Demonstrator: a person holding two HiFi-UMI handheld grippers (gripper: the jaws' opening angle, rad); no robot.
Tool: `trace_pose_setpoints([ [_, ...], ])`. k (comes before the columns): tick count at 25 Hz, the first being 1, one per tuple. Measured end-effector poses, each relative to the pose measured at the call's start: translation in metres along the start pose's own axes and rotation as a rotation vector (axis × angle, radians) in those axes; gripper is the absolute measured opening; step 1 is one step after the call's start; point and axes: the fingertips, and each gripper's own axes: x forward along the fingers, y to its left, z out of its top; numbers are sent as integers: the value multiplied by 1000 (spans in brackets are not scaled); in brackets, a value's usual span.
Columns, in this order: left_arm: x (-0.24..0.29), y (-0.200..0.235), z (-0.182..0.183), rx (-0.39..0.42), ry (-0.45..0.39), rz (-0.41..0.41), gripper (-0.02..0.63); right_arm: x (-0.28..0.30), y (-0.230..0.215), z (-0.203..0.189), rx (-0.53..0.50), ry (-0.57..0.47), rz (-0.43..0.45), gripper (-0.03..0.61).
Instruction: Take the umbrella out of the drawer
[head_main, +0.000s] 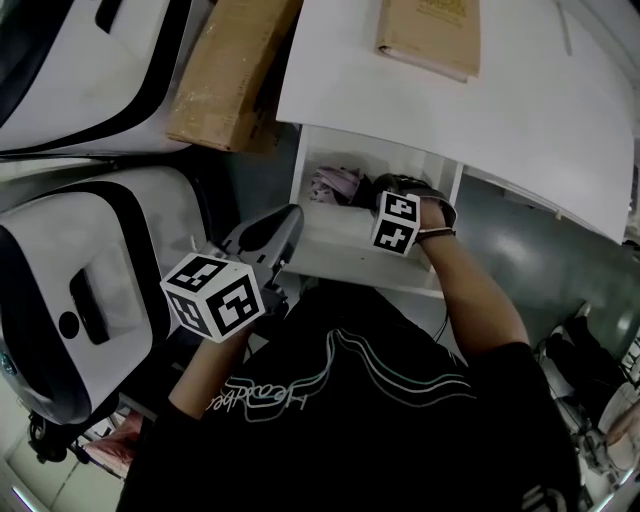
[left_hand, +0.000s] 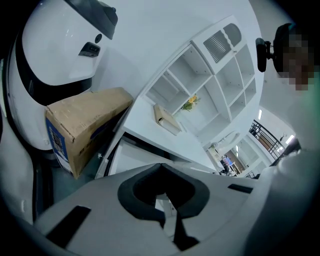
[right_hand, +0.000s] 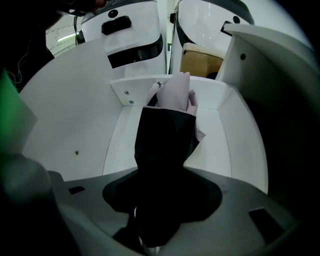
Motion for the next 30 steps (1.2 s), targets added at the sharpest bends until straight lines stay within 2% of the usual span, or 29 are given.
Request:
trace_pose_setpoints([
  [6,-25,-24,-4,46,-17,-50,20,-53,12,0,95,-35,-108,207],
  [12,-59,-57,-18,123,-34,-119,20,-133,26,11,257,-149,-258,207],
  [16,-93,-78,-32,166,-50,-144,20,-184,56,25,375,-268,-323,207],
  [22,-142,-109,-45,244,-96,-188,20,-247,109,46,497,-437,-446,207],
  [30,-203,-151,-69,322,-122,-245,20,-331,189,85,648,-749,-466,207],
])
